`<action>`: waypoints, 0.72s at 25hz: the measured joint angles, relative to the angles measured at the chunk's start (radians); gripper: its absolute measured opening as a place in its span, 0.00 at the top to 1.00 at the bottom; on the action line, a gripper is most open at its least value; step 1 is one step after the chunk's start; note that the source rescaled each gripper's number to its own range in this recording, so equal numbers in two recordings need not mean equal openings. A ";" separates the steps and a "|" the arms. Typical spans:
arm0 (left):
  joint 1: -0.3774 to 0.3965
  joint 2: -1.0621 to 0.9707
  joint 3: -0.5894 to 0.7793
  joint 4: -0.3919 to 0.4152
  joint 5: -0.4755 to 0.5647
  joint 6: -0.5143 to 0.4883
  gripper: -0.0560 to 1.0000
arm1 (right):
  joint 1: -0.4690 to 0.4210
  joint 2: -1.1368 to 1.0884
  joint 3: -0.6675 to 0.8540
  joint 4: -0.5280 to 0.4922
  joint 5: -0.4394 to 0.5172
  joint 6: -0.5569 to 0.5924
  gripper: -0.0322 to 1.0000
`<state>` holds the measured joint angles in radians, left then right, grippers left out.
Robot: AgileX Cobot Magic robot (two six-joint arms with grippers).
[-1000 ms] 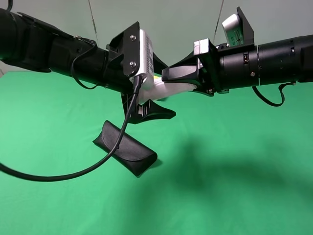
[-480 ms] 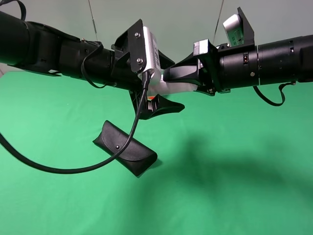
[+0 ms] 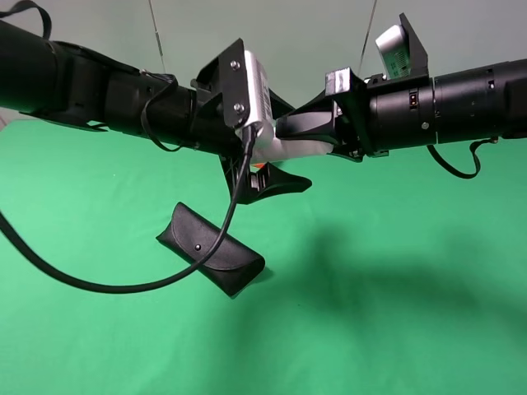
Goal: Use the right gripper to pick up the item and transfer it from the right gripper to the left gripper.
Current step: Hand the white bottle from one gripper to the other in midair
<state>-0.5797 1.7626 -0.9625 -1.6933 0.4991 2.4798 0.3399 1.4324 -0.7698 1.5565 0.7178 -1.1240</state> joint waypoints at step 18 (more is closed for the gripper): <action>-0.020 0.004 -0.006 0.001 -0.035 0.032 0.53 | 0.000 0.001 0.000 0.007 -0.010 0.001 0.97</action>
<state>-0.5996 1.7669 -0.9689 -1.6924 0.4638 2.5114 0.3399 1.4335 -0.7698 1.5635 0.7074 -1.1230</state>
